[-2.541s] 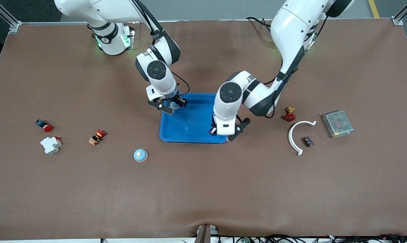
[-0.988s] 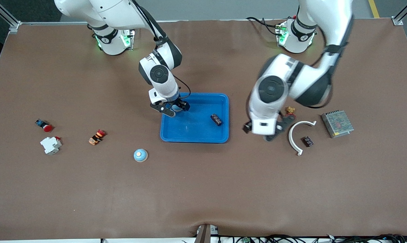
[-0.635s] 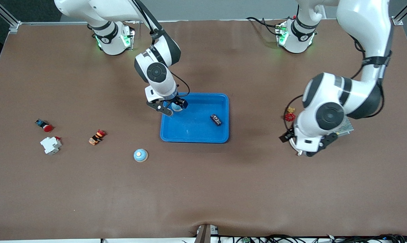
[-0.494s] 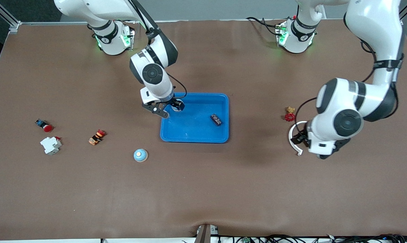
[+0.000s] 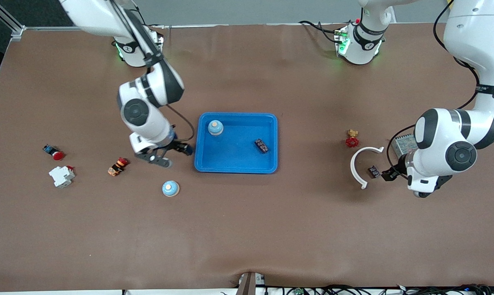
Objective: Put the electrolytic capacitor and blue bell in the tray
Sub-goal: 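Reach the right gripper to the bell while the left gripper reaches the capacitor, then grasp the bell with the right gripper while the left gripper grasps the capacitor, then lower the capacitor into the tray and open the left gripper, then carry the bell over the tray with the right gripper while the left gripper withdraws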
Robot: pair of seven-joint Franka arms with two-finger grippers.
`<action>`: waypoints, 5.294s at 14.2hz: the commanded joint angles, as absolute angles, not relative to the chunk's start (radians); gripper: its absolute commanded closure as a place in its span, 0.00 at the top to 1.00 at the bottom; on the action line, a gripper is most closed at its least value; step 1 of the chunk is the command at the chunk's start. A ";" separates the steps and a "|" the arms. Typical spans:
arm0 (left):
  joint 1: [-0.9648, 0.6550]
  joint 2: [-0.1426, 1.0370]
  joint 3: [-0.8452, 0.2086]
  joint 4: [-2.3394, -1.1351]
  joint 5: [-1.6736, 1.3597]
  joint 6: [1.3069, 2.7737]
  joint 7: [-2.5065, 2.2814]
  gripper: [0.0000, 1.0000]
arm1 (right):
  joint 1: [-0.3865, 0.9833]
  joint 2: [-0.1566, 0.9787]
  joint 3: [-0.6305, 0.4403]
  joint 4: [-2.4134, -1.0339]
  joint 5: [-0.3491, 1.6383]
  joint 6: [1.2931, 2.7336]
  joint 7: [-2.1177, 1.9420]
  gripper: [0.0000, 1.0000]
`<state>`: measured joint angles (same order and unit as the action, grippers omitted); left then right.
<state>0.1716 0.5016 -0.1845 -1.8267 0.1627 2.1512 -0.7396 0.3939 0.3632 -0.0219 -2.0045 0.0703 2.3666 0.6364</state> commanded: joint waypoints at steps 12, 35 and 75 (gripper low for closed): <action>0.160 0.633 -0.202 -1.862 0.158 2.378 -0.827 0.60 | 0.344 0.696 -0.003 -1.729 0.055 2.543 0.580 1.00; -0.213 0.552 -0.528 -1.812 0.212 2.181 -1.478 0.00 | 0.282 0.770 -0.005 -1.624 -0.018 2.439 0.476 0.57; 0.015 0.460 -0.509 -1.453 0.304 1.845 -1.186 1.00 | 0.626 0.538 0.031 -1.994 0.135 2.618 0.999 0.00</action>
<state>-0.0049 0.4907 -0.5071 -1.4370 0.3102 1.8552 -1.2912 0.6151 0.5343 0.0393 -1.9784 0.1247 2.5833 0.9852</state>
